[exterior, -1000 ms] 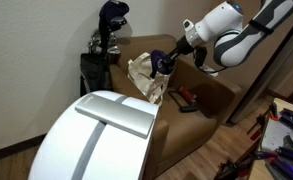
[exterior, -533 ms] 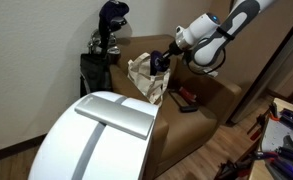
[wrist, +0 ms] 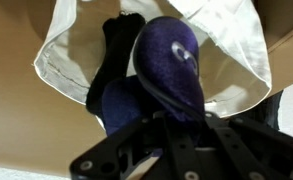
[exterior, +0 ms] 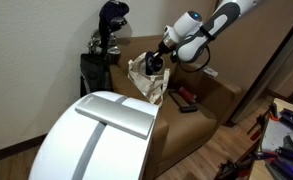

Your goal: Put the glove on the armrest of the chair then put he blue object in the bag

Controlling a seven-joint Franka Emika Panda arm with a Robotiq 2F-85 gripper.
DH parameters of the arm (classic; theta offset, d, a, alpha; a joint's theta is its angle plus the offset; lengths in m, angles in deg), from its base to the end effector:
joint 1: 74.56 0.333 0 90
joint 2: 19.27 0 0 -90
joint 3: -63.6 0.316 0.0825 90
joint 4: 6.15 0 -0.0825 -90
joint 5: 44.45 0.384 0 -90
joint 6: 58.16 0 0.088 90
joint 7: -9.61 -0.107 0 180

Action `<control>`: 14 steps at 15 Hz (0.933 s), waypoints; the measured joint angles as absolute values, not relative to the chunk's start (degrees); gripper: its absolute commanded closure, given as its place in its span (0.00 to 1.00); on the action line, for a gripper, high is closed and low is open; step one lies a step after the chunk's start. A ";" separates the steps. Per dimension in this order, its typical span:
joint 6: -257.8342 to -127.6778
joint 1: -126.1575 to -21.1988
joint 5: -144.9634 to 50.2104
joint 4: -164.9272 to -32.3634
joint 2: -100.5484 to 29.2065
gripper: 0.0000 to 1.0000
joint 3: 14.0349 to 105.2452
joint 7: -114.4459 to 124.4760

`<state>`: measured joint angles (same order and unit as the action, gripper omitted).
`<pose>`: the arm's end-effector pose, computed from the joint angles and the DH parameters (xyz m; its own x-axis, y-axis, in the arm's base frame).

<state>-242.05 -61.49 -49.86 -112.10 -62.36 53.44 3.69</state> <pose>0.6762 0.0579 0.1881 0.8065 0.1401 0.5745 0.0935 -0.9895 0.1101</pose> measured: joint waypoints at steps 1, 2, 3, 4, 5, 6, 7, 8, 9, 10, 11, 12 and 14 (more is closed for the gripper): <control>-240.72 -60.40 -49.13 -111.40 -62.78 0.47 52.20 3.66; -239.07 -58.81 -48.60 -111.08 -62.89 0.42 50.22 3.27; -238.07 -56.78 -48.44 -110.98 -62.88 0.36 47.55 2.29; -237.67 -54.66 -48.43 -110.98 -62.84 0.28 44.65 1.02; -236.46 -53.00 -48.43 -111.00 -62.63 0.23 42.43 0.32; -234.37 -51.74 -48.44 -111.04 -62.32 0.15 40.82 0.01; -231.57 -50.64 -48.53 -111.16 -61.85 0.09 39.44 -0.14; -228.59 -49.73 -48.87 -111.33 -61.24 0.02 38.35 -0.44; -225.78 -49.09 -49.54 -111.46 -60.62 0.01 37.60 -1.05; -222.99 -48.78 -50.36 -111.56 -59.86 0.00 37.26 -1.52; -219.76 -48.77 -51.73 -111.71 -58.95 0.00 37.31 -1.83; -216.39 -49.10 -52.87 -112.04 -57.87 0.00 37.95 -1.88; -216.26 -49.05 -56.66 -113.98 -55.93 0.00 38.17 -4.59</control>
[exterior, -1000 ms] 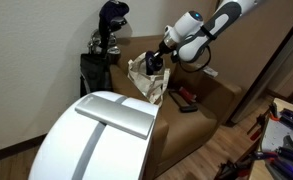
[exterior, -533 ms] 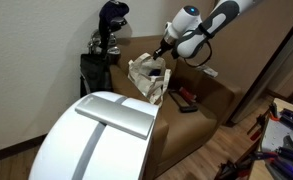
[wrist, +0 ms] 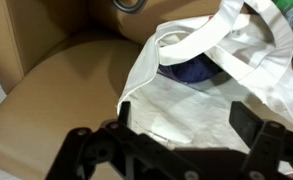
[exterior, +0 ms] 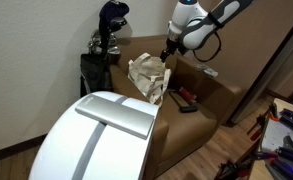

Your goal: Put the glove on the armrest of the chair then put he blue object in the bag

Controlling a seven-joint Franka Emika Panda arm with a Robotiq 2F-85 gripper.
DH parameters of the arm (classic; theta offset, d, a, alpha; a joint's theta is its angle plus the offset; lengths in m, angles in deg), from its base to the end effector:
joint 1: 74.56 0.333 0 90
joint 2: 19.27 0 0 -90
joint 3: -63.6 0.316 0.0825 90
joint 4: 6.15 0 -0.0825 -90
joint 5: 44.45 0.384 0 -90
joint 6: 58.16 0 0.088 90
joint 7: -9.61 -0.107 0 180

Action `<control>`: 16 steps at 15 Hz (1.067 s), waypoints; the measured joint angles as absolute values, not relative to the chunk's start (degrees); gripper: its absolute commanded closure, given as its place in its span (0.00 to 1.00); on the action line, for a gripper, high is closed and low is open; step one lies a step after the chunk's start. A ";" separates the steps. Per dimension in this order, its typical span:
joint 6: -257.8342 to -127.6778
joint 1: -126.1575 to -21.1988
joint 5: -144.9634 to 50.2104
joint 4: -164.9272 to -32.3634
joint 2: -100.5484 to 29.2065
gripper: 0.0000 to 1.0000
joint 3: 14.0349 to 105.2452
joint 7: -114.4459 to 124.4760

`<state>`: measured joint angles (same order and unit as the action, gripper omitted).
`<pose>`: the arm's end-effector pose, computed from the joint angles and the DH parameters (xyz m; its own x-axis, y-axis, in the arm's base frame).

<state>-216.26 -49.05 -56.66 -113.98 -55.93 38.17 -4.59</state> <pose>0.6606 0.0331 0.2219 0.9496 0.1042 0.2955 0.0063 -0.9493 0.3143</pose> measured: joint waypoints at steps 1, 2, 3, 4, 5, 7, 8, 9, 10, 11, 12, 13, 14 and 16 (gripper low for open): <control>-217.97 -48.61 -58.44 -115.05 -55.42 0.00 37.61 -7.15; -218.88 -48.35 -58.95 -115.78 -55.20 0.00 37.32 -8.15; -218.96 -48.46 -59.16 -115.92 -55.21 0.00 37.47 -8.26; -217.63 -49.07 -59.12 -115.76 -55.17 0.00 38.33 -8.27; -214.82 -50.56 -58.84 -115.60 -54.97 0.00 40.44 -7.68; -209.06 -54.74 -58.23 -115.58 -54.42 0.00 46.05 -5.73; -206.29 -56.88 -57.87 -115.61 -54.15 0.00 48.56 -4.42; -203.37 -59.01 -57.31 -115.65 -53.79 0.00 50.77 -2.90; -200.22 -61.09 -56.56 -115.70 -53.36 0.00 52.67 -1.24; -196.98 -63.04 -55.68 -115.75 -52.88 0.00 54.23 0.50; -193.74 -64.93 -54.72 -115.84 -52.37 0.00 55.56 2.18; -190.93 -66.93 -53.13 -116.03 -51.94 0.00 56.89 4.16; -189.04 -68.92 -51.05 -116.30 -51.70 0.00 58.12 5.94; -188.05 -72.95 -46.12 -117.51 -51.62 0.00 60.23 8.91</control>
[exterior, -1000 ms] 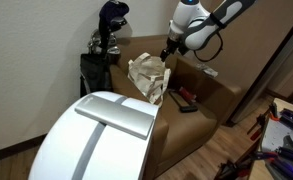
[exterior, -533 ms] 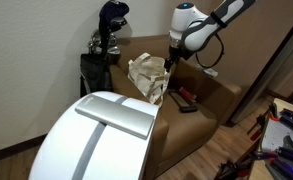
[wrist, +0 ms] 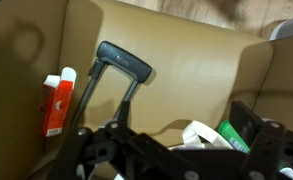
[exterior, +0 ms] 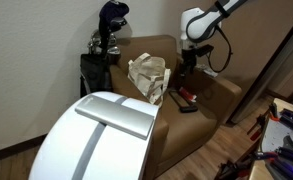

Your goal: Put the glove on the armrest of the chair then put he blue object in the bag

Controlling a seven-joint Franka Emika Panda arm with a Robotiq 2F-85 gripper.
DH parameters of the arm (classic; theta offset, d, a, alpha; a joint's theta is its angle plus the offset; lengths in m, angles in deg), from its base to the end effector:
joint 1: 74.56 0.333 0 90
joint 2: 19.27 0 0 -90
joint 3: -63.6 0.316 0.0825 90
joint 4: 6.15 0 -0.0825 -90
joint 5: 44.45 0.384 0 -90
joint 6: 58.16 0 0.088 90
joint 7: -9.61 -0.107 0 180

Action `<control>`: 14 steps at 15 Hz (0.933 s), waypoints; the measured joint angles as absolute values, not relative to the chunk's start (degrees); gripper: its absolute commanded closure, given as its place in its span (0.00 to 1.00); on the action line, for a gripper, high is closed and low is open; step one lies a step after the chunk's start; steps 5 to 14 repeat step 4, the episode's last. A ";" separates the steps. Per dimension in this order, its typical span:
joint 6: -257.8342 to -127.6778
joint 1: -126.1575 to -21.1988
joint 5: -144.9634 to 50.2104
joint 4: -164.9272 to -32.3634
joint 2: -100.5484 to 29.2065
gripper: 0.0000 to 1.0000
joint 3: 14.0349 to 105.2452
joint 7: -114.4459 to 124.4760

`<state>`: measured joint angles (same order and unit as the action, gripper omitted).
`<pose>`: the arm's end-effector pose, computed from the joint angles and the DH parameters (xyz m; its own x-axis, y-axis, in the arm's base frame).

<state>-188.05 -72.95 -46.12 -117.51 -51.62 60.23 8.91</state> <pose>0.5923 -0.0187 0.1708 0.9710 -0.0220 -0.2381 -0.0100 -0.9986 0.0516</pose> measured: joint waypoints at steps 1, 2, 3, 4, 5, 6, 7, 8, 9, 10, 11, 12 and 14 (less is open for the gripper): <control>-188.07 -74.88 -43.42 -118.42 -51.65 0.00 61.10 10.12; -188.40 -76.82 -40.49 -119.44 -51.70 0.00 62.02 11.55; -189.69 -78.62 -37.75 -120.54 -51.83 0.00 62.89 13.14; -190.96 -79.85 -36.36 -121.40 -51.99 0.00 63.48 14.18; -190.96 -79.85 -36.36 -121.40 -51.99 0.00 63.48 14.18; -190.96 -79.85 -36.36 -121.40 -51.99 0.00 63.48 14.18; -190.96 -79.85 -36.36 -121.40 -51.99 0.00 63.48 14.18; -190.96 -79.85 -36.36 -121.40 -51.99 0.00 63.48 14.18; -190.96 -79.85 -36.36 -121.40 -51.99 0.00 63.48 14.18; -190.96 -79.85 -36.36 -121.40 -51.99 0.00 63.48 14.18; -190.96 -79.85 -36.36 -121.40 -51.99 0.00 63.48 14.18; -190.96 -79.85 -36.36 -121.40 -51.99 0.00 63.48 14.18; -190.96 -79.85 -36.36 -121.40 -51.99 0.00 63.48 14.18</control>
